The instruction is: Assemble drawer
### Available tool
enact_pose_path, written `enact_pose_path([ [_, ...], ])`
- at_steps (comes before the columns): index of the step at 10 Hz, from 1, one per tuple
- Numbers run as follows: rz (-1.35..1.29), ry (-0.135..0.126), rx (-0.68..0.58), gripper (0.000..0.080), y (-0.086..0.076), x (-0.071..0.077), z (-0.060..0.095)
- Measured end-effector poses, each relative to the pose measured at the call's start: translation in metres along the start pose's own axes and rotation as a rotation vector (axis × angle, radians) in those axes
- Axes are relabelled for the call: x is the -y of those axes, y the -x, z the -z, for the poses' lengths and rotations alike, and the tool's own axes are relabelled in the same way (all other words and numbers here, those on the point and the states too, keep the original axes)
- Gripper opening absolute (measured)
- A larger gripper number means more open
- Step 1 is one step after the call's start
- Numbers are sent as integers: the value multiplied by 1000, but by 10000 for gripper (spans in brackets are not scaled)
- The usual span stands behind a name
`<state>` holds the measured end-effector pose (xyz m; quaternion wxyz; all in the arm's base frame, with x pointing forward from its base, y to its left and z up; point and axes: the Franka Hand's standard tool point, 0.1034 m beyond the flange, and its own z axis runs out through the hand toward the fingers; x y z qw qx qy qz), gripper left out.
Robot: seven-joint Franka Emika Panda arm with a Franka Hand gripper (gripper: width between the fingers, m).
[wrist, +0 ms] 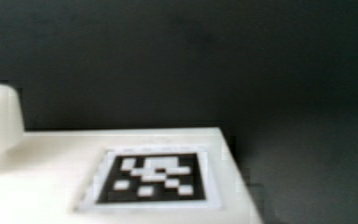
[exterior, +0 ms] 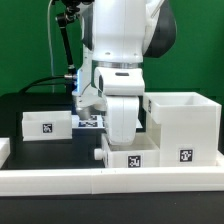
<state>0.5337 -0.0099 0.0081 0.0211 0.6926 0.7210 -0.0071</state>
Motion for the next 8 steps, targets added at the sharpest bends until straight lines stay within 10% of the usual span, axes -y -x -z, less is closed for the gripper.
enact_pose_path([
  [8,-7,-1,-2,42,-10,-2,0],
])
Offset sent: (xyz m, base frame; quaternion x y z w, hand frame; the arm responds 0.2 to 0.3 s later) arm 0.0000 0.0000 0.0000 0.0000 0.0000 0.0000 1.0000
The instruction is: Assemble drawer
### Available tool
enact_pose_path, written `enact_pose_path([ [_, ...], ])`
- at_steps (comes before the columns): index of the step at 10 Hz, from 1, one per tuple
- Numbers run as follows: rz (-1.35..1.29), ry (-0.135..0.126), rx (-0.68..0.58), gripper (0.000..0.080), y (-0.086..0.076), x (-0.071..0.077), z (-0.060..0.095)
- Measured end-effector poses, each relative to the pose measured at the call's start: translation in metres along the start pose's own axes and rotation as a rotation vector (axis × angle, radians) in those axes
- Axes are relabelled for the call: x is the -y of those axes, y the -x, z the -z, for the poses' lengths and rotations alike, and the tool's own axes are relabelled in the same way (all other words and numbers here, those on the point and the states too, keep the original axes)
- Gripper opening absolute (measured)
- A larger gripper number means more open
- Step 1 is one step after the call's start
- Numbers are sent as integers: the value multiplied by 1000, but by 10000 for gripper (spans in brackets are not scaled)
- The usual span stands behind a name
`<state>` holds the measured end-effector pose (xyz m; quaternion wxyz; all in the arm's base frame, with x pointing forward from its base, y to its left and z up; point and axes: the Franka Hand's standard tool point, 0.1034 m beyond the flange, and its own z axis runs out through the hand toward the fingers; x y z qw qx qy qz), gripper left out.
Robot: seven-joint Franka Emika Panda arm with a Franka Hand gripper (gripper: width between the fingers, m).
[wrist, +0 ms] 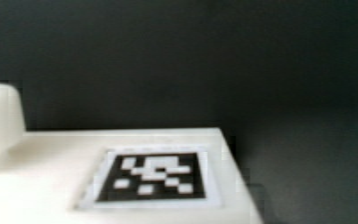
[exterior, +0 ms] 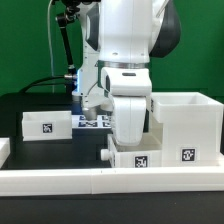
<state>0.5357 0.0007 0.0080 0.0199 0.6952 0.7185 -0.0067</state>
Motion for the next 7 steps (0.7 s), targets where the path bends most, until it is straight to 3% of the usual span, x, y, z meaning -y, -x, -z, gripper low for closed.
enact_pose_path([
  [1,-2,-26,3,42,2,2,0],
  [4,0,-23,1,42,0,1,0],
  [7,-16,-16,-4,42,-14,-5,3],
])
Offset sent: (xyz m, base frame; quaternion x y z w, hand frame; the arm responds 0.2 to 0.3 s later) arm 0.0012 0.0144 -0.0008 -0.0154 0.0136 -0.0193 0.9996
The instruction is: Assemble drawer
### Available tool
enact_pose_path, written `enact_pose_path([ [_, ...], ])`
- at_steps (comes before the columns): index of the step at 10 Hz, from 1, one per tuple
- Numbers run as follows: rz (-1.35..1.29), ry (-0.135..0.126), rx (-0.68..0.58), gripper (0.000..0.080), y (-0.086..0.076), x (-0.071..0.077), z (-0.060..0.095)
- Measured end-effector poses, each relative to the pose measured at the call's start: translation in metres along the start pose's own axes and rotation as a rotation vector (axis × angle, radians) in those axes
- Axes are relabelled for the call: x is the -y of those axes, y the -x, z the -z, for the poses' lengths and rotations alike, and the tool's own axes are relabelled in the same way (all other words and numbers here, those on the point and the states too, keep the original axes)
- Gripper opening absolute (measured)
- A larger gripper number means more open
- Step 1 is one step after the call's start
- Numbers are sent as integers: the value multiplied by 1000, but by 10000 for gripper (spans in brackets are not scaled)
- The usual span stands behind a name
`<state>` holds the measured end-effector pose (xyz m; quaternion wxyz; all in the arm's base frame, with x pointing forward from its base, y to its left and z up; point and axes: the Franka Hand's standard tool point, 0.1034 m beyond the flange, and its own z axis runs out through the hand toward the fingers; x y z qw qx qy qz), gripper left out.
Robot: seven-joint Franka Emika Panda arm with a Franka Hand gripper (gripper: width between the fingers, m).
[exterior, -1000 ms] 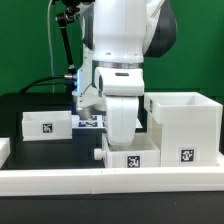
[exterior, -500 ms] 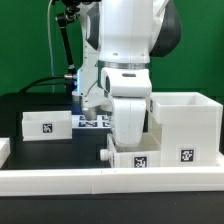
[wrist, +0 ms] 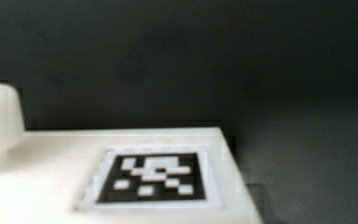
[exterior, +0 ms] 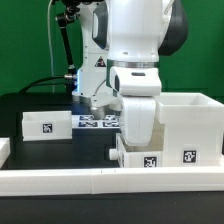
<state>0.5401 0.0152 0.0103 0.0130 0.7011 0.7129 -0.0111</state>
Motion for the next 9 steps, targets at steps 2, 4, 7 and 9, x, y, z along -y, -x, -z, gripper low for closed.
enact_pose_path([
  [2,-7,-1,0,42,1,0,0],
  [4,-44,7,0,308,5,-2,4],
  [7,-100,9,4,597,1,-7,27],
  [9,-103,-4,13,633,8,-9,46],
])
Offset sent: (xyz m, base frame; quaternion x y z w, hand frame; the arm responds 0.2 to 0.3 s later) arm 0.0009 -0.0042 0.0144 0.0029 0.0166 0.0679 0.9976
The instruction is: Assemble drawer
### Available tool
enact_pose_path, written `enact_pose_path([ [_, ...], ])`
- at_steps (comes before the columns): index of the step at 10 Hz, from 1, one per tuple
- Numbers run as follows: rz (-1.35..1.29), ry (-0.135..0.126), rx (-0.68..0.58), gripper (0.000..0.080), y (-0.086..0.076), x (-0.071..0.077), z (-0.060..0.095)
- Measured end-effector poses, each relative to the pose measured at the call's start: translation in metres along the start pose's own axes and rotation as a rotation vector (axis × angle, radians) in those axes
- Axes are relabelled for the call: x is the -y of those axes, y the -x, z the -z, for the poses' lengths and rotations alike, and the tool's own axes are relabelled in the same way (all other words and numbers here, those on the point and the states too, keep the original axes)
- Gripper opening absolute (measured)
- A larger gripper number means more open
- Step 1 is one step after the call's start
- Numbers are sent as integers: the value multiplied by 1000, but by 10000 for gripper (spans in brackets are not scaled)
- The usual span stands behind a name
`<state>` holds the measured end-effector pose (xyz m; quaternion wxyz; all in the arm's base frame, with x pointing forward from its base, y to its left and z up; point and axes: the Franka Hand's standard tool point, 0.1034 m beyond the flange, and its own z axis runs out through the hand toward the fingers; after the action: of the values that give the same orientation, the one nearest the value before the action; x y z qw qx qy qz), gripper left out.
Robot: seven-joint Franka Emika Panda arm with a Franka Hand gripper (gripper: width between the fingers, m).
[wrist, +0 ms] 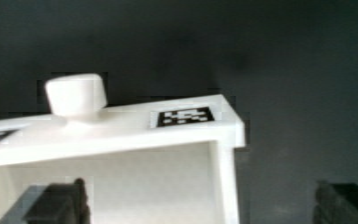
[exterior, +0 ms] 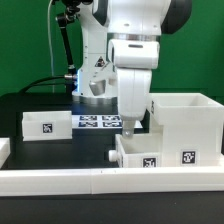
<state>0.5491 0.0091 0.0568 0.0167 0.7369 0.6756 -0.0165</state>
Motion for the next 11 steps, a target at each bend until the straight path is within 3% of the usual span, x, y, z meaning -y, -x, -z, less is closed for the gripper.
enact_pose_path([
  [2,5,-5,7,646,20,-8,12],
  [4,32,-38,17,649,42,-26,18],
  [7,28,-32,12,649,47,-29,17],
  [11,112,-59,-105,649,63,-41,-11],
])
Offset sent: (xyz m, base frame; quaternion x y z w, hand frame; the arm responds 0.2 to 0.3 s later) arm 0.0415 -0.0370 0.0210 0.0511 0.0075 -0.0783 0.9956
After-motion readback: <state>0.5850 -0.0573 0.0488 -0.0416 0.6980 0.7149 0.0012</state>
